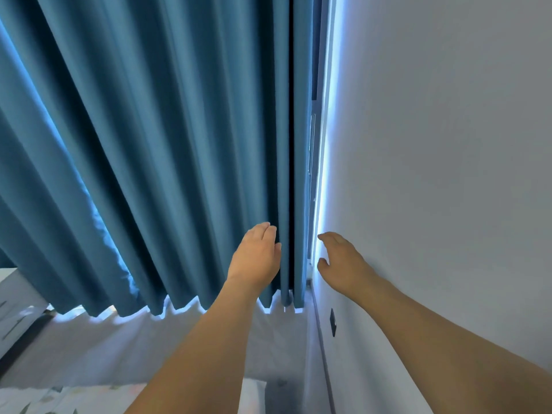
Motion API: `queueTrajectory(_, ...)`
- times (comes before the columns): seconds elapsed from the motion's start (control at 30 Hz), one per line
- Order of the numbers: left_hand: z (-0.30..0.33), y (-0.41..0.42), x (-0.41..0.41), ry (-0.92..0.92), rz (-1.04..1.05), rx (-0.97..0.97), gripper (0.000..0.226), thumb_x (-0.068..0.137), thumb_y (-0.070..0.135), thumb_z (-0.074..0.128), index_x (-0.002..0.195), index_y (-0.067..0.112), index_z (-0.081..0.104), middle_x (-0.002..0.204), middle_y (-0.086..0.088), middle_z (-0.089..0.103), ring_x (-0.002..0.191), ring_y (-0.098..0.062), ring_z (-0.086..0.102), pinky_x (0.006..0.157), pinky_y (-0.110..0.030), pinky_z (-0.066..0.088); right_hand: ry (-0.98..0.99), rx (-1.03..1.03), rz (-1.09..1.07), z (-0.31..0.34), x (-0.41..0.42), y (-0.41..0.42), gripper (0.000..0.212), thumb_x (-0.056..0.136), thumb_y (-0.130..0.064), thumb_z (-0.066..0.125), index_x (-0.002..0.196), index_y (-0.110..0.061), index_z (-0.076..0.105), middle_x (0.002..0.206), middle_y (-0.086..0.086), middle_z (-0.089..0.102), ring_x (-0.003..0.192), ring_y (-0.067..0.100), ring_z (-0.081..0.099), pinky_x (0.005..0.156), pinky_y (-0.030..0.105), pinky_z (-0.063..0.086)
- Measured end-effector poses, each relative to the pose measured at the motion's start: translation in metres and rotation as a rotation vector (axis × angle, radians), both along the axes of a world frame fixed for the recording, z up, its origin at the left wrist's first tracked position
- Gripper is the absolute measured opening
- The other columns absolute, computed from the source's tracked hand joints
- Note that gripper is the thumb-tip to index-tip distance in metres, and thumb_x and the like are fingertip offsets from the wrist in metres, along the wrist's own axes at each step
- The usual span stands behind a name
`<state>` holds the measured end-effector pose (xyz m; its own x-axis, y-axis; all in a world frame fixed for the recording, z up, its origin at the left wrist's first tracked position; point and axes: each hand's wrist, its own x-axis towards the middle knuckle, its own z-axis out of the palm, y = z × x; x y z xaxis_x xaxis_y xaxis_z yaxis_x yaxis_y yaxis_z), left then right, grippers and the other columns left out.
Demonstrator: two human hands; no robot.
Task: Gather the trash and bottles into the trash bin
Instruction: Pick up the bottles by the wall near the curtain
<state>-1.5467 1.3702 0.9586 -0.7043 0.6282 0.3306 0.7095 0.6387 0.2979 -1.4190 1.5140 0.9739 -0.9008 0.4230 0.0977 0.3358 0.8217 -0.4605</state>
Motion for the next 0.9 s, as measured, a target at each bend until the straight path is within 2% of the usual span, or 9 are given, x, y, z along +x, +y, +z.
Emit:
queueTrajectory(0.2, -0.008, 0.060, -0.113, -0.027, 0.041, 0.003, 0.048, 0.103, 0.029, 0.035, 0.148, 0.012, 0.032, 0.156, -0.001, 0.028, 0.144, -0.017, 0.023, 0.114, -0.030, 0.026, 0.001, 0.027, -0.018, 0.001, -0.114, 0.072, 0.054, 0.096, -0.013, 0.042, 0.148, -0.011, 0.028, 0.154, 0.002, 0.028, 0.141, 0.020, 0.025, 0.111, 0.027, 0.023)
queueTrajectory(0.37, 0.015, 0.098, -0.172, -0.015, 0.054, 0.002, 0.048, 0.103, 0.029, 0.035, 0.148, 0.012, 0.032, 0.156, -0.001, 0.028, 0.144, -0.016, 0.023, 0.114, -0.029, 0.025, -0.020, 0.026, -0.004, 0.017, -0.176, 0.113, 0.050, 0.095, -0.012, 0.043, 0.143, -0.008, 0.035, 0.149, 0.004, 0.035, 0.137, 0.022, 0.032, 0.108, 0.028, 0.028)
queueTrajectory(0.5, 0.023, 0.116, -0.212, 0.044, 0.072, 0.018, 0.046, 0.103, 0.028, 0.034, 0.146, 0.012, 0.034, 0.156, -0.002, 0.029, 0.144, -0.017, 0.023, 0.113, -0.029, 0.027, 0.022, 0.041, 0.047, 0.014, -0.224, 0.130, 0.048, 0.093, -0.010, 0.044, 0.140, -0.007, 0.038, 0.145, 0.006, 0.038, 0.133, 0.024, 0.036, 0.106, 0.030, 0.032)
queueTrajectory(0.6, 0.015, 0.128, -0.255, 0.057, 0.068, -0.060, 0.047, 0.103, 0.029, 0.033, 0.147, 0.012, 0.033, 0.156, -0.001, 0.029, 0.144, -0.017, 0.023, 0.114, -0.029, 0.027, 0.017, 0.031, 0.075, 0.009, -0.271, 0.145, 0.051, 0.093, -0.012, 0.045, 0.143, -0.010, 0.036, 0.147, 0.002, 0.036, 0.134, 0.022, 0.035, 0.107, 0.031, 0.035)
queueTrajectory(0.9, 0.008, 0.161, -0.377, 0.003, 0.137, -0.062, 0.046, 0.103, 0.029, 0.034, 0.146, 0.013, 0.034, 0.155, 0.000, 0.029, 0.143, -0.017, 0.023, 0.111, -0.030, 0.030, 0.007, 0.028, 0.161, 0.011, -0.408, 0.173, 0.054, 0.093, -0.012, 0.044, 0.145, -0.010, 0.033, 0.149, 0.001, 0.035, 0.135, 0.022, 0.034, 0.108, 0.029, 0.033)
